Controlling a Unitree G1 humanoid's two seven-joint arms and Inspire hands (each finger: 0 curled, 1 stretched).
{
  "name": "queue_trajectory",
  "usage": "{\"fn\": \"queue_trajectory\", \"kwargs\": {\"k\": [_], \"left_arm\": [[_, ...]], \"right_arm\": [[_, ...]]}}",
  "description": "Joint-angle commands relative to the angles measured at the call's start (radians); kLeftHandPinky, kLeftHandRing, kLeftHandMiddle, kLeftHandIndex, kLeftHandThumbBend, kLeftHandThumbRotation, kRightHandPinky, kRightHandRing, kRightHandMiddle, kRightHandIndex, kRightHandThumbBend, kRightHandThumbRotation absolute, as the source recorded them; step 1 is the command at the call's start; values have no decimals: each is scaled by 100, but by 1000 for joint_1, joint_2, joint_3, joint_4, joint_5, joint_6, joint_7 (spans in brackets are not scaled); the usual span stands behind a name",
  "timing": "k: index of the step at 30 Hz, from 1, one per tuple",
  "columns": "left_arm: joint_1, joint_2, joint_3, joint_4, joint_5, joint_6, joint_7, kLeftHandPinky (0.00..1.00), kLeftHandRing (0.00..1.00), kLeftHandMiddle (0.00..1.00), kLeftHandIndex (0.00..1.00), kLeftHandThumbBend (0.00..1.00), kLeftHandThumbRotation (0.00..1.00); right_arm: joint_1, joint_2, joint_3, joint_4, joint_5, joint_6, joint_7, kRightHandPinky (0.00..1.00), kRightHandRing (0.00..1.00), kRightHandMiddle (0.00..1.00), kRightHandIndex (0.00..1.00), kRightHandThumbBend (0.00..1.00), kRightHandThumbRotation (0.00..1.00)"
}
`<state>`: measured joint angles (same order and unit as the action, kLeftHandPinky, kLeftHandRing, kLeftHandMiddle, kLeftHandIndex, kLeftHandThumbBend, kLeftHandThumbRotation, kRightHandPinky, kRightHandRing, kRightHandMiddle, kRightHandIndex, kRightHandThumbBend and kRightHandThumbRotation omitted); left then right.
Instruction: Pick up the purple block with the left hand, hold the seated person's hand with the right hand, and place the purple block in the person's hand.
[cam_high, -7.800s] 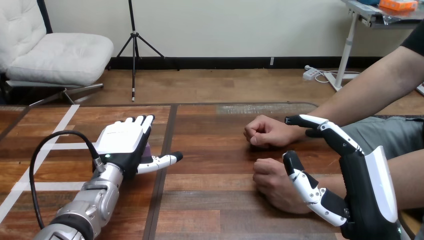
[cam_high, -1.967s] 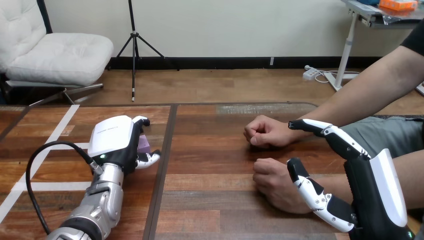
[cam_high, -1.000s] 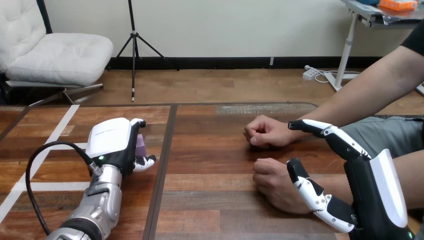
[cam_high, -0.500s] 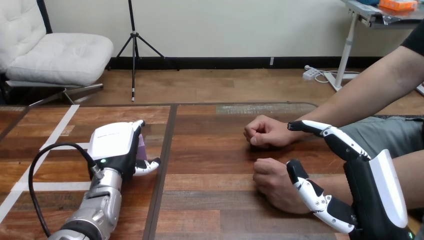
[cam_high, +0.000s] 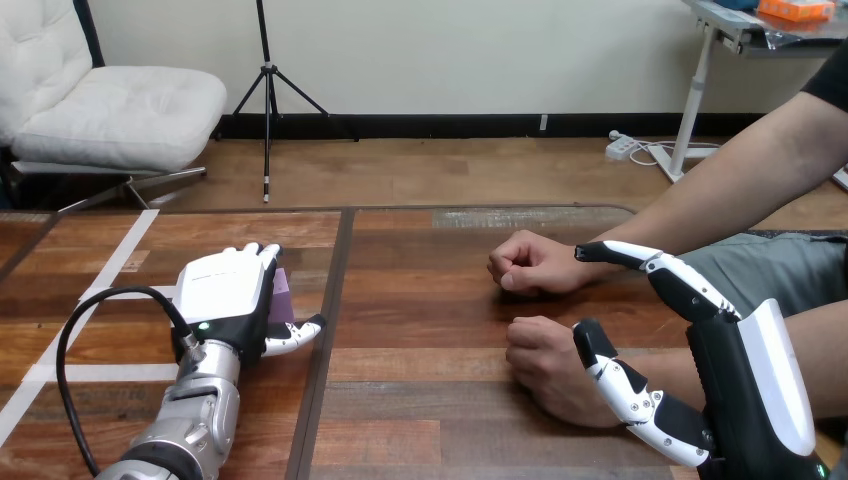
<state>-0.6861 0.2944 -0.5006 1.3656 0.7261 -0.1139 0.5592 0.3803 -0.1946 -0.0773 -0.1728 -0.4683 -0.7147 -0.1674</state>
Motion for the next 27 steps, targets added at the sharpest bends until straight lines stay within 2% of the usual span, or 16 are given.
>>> {"fn": "queue_trajectory", "kwargs": {"k": [1,13,19,22,24,27], "left_arm": [[-38,1,-6,-7,4,1,-4,93,94,95,95,62,67],[-30,0,6,-8,-9,-15,8,88,90,92,91,61,63],[-22,-2,28,-11,-33,-41,26,84,87,89,88,58,50],[-16,-2,43,-12,-50,-63,35,79,83,85,86,58,38],[-15,-2,48,-12,-58,-71,35,72,77,80,83,57,28],[-8,0,59,-13,-69,-100,53,65,70,74,80,57,19]], "right_arm": [[-25,-2,0,-47,7,-8,-4,80,78,76,73,36,48],[-21,-3,-2,-50,4,-10,-6,81,78,76,73,36,49],[-18,-3,-2,-51,9,-11,-4,80,78,76,73,36,50],[-16,-4,-2,-52,11,-12,-4,80,78,76,73,36,50],[-14,-4,-3,-54,9,-11,-4,80,78,76,73,36,50],[-12,-6,-5,-55,7,-12,-5,80,78,76,73,36,51]]}}
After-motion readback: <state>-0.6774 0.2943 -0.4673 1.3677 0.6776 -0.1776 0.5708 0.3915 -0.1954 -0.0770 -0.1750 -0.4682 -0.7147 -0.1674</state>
